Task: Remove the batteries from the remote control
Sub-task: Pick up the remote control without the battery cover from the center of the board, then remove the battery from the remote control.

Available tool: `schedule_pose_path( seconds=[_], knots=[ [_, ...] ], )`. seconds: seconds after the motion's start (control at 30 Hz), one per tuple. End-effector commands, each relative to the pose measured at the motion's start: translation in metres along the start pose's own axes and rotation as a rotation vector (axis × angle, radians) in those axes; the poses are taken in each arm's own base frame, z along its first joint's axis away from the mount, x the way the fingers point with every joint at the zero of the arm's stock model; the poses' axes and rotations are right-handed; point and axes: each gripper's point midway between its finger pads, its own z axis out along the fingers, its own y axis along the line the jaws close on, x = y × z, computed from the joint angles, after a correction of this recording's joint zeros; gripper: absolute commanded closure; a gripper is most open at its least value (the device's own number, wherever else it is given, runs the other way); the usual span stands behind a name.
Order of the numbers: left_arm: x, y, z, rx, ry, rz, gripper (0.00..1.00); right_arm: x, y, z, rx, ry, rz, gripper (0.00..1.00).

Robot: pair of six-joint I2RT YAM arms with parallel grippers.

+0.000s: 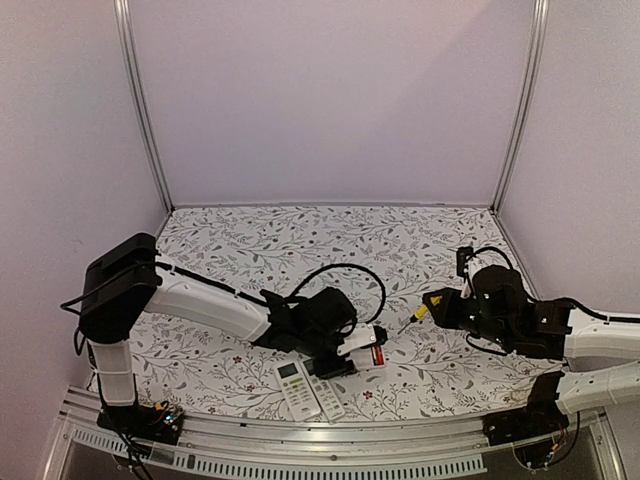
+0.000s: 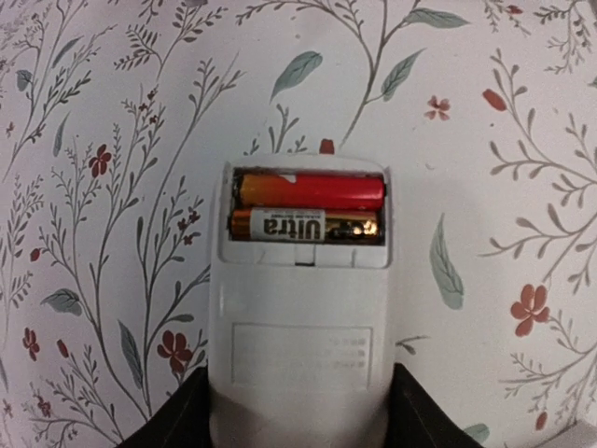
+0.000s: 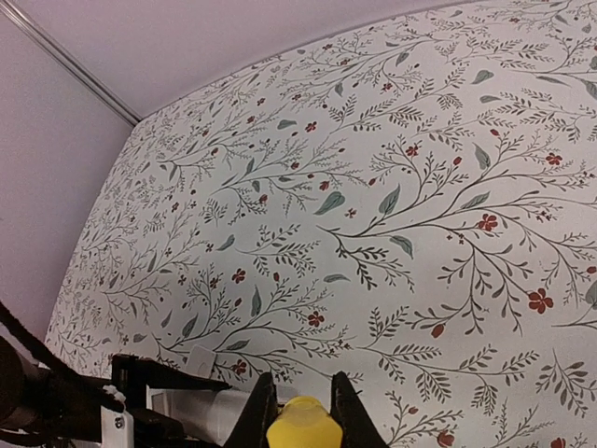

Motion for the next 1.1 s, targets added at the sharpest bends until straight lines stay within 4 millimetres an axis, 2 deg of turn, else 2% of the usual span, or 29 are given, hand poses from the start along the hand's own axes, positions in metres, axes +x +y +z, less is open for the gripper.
schedule_pose_path(
  seconds=[0.0,0.13,0.37,0.63,1.07],
  knots=[
    [-0.011,0.009,-0.009,-0.06,-0.025,-0.012,0.55,-0.003,0.021,-0.014,-0.08,0.049,-0.007,1.0],
    [-0.012,0.008,-0.008,-0.06,-0.024,-0.011,0.57,0.003,0.039,-0.019,-0.113,0.062,-0.02,1.0],
    [-0.007,0.004,-0.006,-0.071,-0.011,0.008,0.58,0.021,0.054,-0.001,-0.067,0.082,-0.029,1.0],
    [-0.005,-0.002,-0.004,-0.081,0.003,0.035,0.59,0.032,0.052,0.016,0.006,0.078,-0.041,1.0],
    [-0.006,-0.002,-0.004,-0.087,0.002,0.038,0.61,0.031,0.051,0.024,0.031,0.049,-0.079,1.0]
  ],
)
